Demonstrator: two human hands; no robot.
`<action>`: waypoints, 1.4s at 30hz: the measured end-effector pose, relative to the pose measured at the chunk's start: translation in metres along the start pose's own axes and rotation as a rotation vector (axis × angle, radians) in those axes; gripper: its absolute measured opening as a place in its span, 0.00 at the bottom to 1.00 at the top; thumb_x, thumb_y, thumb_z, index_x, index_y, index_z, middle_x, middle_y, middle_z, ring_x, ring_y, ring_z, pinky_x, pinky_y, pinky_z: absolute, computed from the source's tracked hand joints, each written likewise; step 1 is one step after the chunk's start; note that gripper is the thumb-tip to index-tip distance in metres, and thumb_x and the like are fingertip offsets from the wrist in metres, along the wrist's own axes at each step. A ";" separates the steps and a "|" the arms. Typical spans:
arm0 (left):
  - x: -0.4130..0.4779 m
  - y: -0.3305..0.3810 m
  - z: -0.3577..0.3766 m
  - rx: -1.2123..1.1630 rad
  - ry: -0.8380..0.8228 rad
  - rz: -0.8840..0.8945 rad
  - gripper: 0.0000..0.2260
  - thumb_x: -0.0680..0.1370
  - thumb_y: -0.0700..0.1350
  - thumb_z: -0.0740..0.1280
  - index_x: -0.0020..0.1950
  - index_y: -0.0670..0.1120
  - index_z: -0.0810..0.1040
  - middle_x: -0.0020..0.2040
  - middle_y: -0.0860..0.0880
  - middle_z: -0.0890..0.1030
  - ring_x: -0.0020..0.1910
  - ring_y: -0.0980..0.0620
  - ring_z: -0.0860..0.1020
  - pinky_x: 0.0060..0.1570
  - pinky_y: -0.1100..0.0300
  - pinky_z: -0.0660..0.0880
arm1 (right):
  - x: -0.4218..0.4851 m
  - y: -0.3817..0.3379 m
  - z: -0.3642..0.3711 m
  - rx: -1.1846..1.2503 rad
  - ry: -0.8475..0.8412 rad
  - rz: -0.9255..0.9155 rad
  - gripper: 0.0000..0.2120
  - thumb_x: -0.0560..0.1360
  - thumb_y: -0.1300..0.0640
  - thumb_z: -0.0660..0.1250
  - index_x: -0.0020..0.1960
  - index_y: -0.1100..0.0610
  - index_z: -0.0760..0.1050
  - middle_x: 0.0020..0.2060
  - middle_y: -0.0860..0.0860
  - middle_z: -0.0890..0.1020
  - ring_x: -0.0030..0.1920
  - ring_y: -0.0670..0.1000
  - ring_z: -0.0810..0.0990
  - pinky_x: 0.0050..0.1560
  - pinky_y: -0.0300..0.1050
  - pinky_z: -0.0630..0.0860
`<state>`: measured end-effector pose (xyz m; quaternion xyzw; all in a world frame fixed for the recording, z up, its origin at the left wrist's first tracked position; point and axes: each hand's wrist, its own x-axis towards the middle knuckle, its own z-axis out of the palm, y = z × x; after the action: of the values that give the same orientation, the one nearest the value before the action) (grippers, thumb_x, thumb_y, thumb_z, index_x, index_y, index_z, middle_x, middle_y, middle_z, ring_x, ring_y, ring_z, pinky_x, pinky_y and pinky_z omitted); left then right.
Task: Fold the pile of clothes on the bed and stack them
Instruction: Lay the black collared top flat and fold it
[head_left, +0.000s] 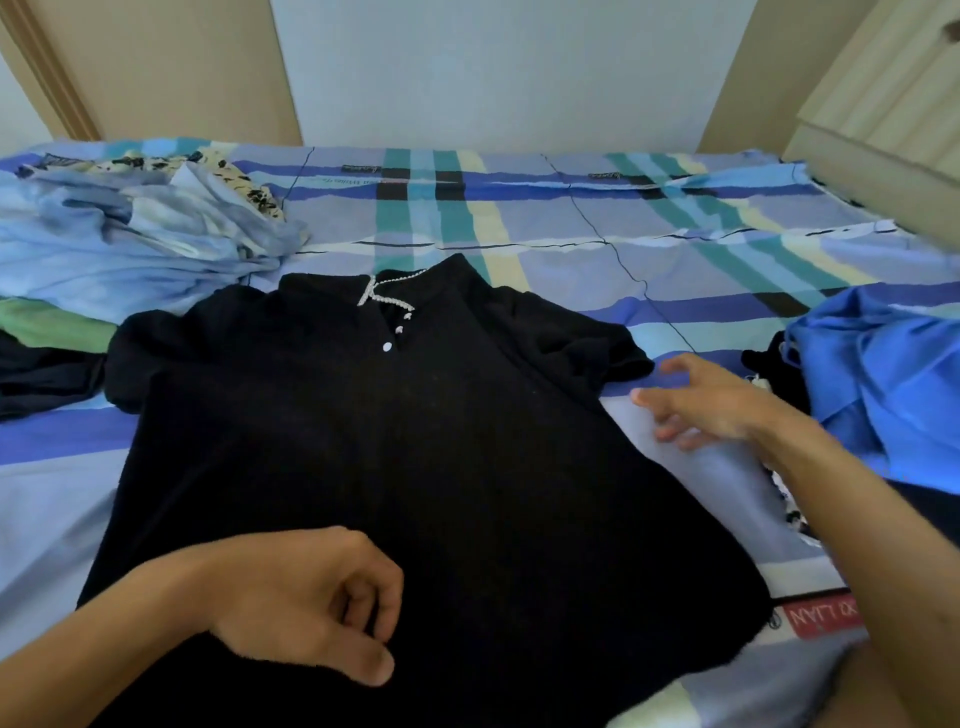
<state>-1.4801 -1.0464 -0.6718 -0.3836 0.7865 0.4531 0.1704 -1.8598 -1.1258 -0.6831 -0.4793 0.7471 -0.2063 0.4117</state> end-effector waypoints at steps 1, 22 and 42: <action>0.004 0.000 0.000 -0.042 0.076 0.018 0.08 0.74 0.58 0.72 0.47 0.56 0.80 0.40 0.54 0.81 0.37 0.59 0.77 0.44 0.58 0.77 | 0.014 -0.002 0.003 0.049 0.030 0.030 0.28 0.77 0.50 0.72 0.71 0.56 0.64 0.46 0.59 0.81 0.41 0.55 0.82 0.39 0.46 0.78; 0.227 0.053 -0.063 0.234 0.894 -0.075 0.29 0.80 0.61 0.59 0.79 0.53 0.59 0.81 0.51 0.56 0.80 0.48 0.51 0.78 0.45 0.52 | 0.132 -0.006 -0.005 0.830 0.383 0.038 0.57 0.62 0.42 0.79 0.79 0.55 0.49 0.71 0.58 0.71 0.66 0.60 0.75 0.67 0.56 0.74; 0.246 0.035 -0.037 0.472 0.872 -0.134 0.34 0.78 0.69 0.42 0.82 0.58 0.45 0.82 0.49 0.41 0.80 0.44 0.35 0.76 0.39 0.36 | 0.115 0.006 -0.010 0.462 0.258 -0.055 0.44 0.71 0.39 0.74 0.80 0.46 0.56 0.76 0.52 0.66 0.72 0.60 0.70 0.66 0.63 0.73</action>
<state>-1.6630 -1.1781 -0.7831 -0.5378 0.8393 0.0482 -0.0634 -1.8943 -1.2260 -0.7301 -0.3625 0.7132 -0.4418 0.4058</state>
